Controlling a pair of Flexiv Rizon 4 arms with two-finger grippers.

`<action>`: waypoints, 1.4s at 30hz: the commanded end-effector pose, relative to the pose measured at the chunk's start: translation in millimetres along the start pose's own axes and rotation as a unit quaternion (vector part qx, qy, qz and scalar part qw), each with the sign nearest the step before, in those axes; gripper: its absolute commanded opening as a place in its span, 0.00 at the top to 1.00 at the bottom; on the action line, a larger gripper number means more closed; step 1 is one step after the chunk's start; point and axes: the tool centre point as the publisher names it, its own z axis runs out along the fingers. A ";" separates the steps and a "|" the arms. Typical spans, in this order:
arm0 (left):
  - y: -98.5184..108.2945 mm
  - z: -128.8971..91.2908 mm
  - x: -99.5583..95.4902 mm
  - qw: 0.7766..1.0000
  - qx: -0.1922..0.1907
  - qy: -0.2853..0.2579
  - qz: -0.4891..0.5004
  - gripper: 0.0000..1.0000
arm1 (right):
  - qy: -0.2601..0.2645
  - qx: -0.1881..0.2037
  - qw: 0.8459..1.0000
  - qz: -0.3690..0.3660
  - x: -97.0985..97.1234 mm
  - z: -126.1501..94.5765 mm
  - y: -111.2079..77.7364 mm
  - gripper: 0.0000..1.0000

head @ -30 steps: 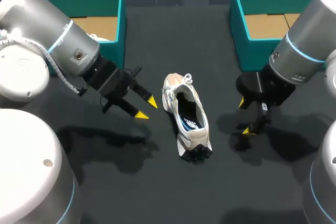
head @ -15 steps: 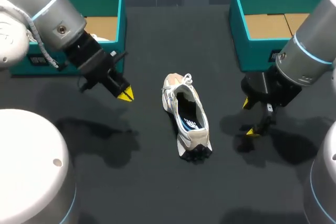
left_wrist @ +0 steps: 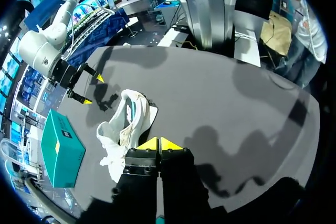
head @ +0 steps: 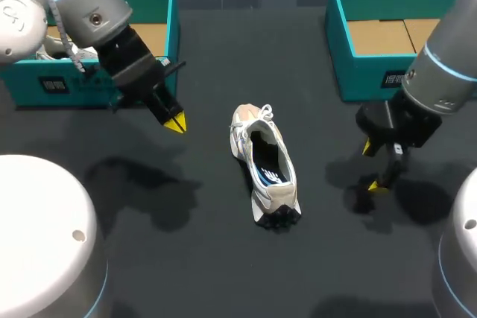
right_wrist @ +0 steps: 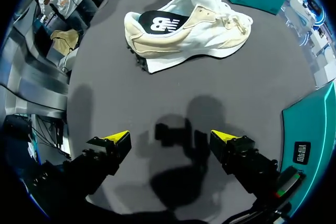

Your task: Take the shoe out of the shoebox, open the shoe tongue, remove and reinsert the insole, then place the shoe into the shoebox

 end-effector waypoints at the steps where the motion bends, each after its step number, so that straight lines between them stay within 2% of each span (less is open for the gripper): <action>1: 2.0 -0.7 -5.5 1.000 0.001 0.026 0.000 1.00 | 0.000 -0.007 1.000 0.011 1.1 -20.5 -27.0 0.00; 6: 2.0 -0.7 -5.5 1.000 0.001 0.026 0.000 1.00 | -0.024 -0.049 0.998 0.027 -0.1 -28.2 -45.1 0.00; 12: 2.0 -0.7 -5.5 1.000 0.001 0.026 0.000 1.00 | -0.024 -0.049 0.998 0.027 -0.1 -28.2 -45.1 0.00; 13: 0.9 2.6 -14.6 0.999 -0.008 0.044 0.013 1.00 | -0.024 -0.049 0.998 0.027 -0.1 -28.2 -45.1 0.00; 16: 2.3 7.1 -36.1 0.993 0.004 0.101 0.067 1.00 | -0.024 -0.049 0.998 0.027 -0.1 -28.2 -45.1 0.00; 22: -2.1 15.2 -61.9 0.980 -0.012 0.163 0.117 1.00 | -0.024 -0.049 0.998 0.027 -0.1 -28.2 -45.1 0.00; 29: -13.9 25.4 -72.2 0.965 -0.030 0.211 0.153 1.00 | -0.024 -0.049 0.998 0.027 -0.1 -28.2 -45.1 0.00; 38: -34.7 39.0 -86.9 0.956 -0.047 0.228 0.178 1.00 | -0.024 -0.049 0.998 0.027 -0.1 -28.2 -45.1 0.00; 42: -39.1 51.5 -90.0 0.948 -0.046 0.255 0.185 1.00 | -0.024 -0.049 0.998 0.027 -0.1 -28.2 -45.1 0.00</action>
